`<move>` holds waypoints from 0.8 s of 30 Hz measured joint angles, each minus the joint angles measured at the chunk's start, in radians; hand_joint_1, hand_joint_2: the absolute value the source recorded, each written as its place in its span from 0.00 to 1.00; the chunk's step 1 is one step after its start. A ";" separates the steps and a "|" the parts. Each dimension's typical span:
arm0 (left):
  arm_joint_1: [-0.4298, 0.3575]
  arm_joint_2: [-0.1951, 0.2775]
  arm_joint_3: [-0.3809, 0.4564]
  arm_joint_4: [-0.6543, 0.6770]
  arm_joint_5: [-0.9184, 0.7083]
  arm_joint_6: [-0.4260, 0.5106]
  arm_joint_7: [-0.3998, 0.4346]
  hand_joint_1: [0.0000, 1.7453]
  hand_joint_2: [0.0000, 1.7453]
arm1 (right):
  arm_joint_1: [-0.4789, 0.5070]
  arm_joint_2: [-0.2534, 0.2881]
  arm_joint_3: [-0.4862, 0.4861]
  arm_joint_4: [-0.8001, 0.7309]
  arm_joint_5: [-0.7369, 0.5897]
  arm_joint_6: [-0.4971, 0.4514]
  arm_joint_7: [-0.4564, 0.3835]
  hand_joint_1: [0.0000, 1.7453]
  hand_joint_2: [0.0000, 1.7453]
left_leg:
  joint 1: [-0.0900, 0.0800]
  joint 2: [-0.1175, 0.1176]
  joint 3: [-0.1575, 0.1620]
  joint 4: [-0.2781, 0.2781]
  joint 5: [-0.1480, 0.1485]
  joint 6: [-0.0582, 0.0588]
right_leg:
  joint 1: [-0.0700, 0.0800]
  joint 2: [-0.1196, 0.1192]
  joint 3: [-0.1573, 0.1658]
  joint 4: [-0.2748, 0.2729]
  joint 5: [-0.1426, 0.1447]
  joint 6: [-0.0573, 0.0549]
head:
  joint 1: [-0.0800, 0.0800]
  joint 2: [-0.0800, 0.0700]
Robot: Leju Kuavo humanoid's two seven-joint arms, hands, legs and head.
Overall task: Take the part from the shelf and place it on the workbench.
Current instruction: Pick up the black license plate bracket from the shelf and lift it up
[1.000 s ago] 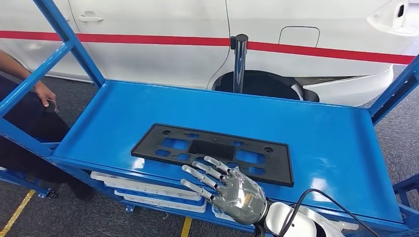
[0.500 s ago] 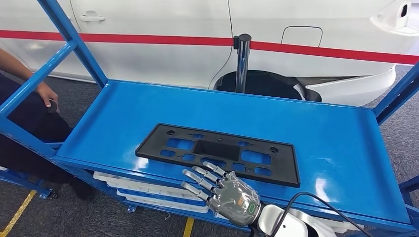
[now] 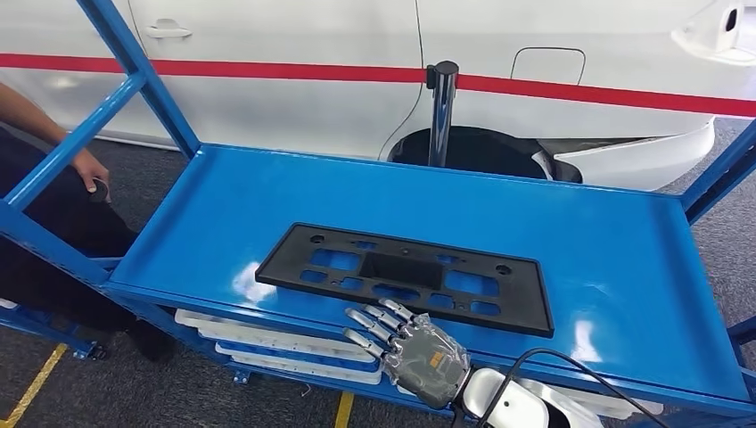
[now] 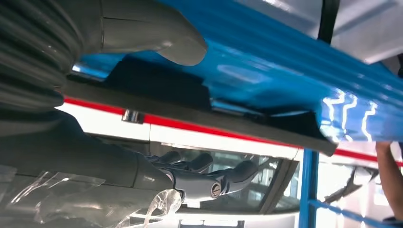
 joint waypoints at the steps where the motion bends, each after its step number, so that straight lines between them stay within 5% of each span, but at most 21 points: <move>1: 0.001 0.000 0.000 0.000 0.000 0.000 0.000 0.00 0.00 | 0.002 -0.002 -0.002 0.004 -0.002 -0.002 0.002 0.00 1.00 | 0.000 0.000 0.005 -0.010 0.007 0.006 | 0.001 -0.001 0.000 0.002 -0.003 0.004 | 0.000 0.000; 3: 0.001 -0.001 0.000 0.000 -0.001 0.000 0.000 0.00 0.00 | 0.007 -0.008 -0.005 0.013 -0.007 -0.007 0.005 0.00 1.00 | 0.002 0.002 0.015 -0.030 0.020 0.018 | 0.006 -0.002 -0.025 0.061 -0.045 0.004 | 0.001 0.000; 5: 0.001 -0.002 0.000 0.000 -0.001 -0.001 0.000 0.00 0.00 | 0.015 -0.012 -0.007 0.025 -0.011 -0.014 0.010 0.00 1.00 | -0.002 0.003 0.013 -0.031 0.021 0.024 | 0.012 -0.002 -0.089 0.203 -0.118 -0.001 | 0.002 0.000; 7: 0.003 -0.002 0.000 0.000 -0.001 -0.001 0.000 0.00 0.00 | 0.027 -0.017 -0.009 0.036 -0.010 -0.025 0.018 0.00 1.00 | -0.009 0.002 0.012 -0.028 0.020 0.026 | 0.017 -0.002 -0.134 0.301 -0.147 -0.003 | 0.002 0.000; 9: 0.005 -0.003 0.000 0.000 -0.001 -0.001 0.000 0.00 0.00 | 0.034 -0.021 -0.014 0.046 -0.008 -0.040 0.026 0.00 1.00 | -0.013 0.001 0.012 -0.021 0.017 0.028 | 0.019 -0.002 -0.103 0.241 -0.101 -0.005 | 0.002 0.000; 11: 0.005 -0.004 0.000 0.000 -0.001 0.000 0.000 0.00 0.00 | 0.037 -0.025 -0.022 0.055 -0.002 -0.056 0.035 0.00 1.00 | -0.017 0.001 0.008 -0.002 0.004 0.023 | 0.018 -0.002 -0.029 0.095 -0.040 -0.008 | 0.002 0.000; 13: 0.003 -0.004 0.002 0.000 0.000 0.001 -0.001 0.00 0.00 | 0.041 -0.028 -0.032 0.063 0.003 -0.072 0.045 0.00 1.00 | -0.021 0.001 0.001 0.014 -0.006 0.020 | 0.017 -0.001 0.008 0.018 -0.020 -0.013 | 0.002 0.000; 17: 0.006 -0.002 0.004 0.000 0.001 0.001 -0.003 0.00 0.00 | 0.053 -0.034 -0.052 0.077 0.008 -0.093 0.058 0.00 1.00 | -0.017 0.001 -0.015 0.052 -0.031 0.010 | 0.012 0.000 0.007 0.016 -0.020 -0.020 | 0.000 0.000; 21: 0.008 -0.002 0.004 0.000 0.001 0.001 -0.007 0.00 0.00 | 0.063 -0.039 -0.072 0.085 0.012 -0.107 0.065 0.00 1.00 | 0.007 0.001 -0.132 0.306 -0.148 -0.025 | 0.010 -0.001 0.006 0.016 -0.019 -0.023 | 0.000 0.000; 22: 0.009 -0.002 0.004 0.000 0.001 0.001 -0.008 0.00 0.00 | 0.066 -0.041 -0.076 0.087 0.012 -0.110 0.067 0.00 1.00 | 0.010 0.001 -0.152 0.342 -0.155 -0.026 | 0.011 -0.001 0.006 0.016 -0.020 -0.022 | 0.000 0.000; 24: 0.012 -0.002 0.004 0.000 0.001 0.000 -0.009 0.00 0.00 | 0.073 -0.043 -0.083 0.090 0.013 -0.117 0.069 0.00 1.00 | 0.009 0.001 -0.135 0.294 -0.112 -0.019 | 0.013 0.001 0.008 0.015 -0.020 -0.022 | 0.000 0.000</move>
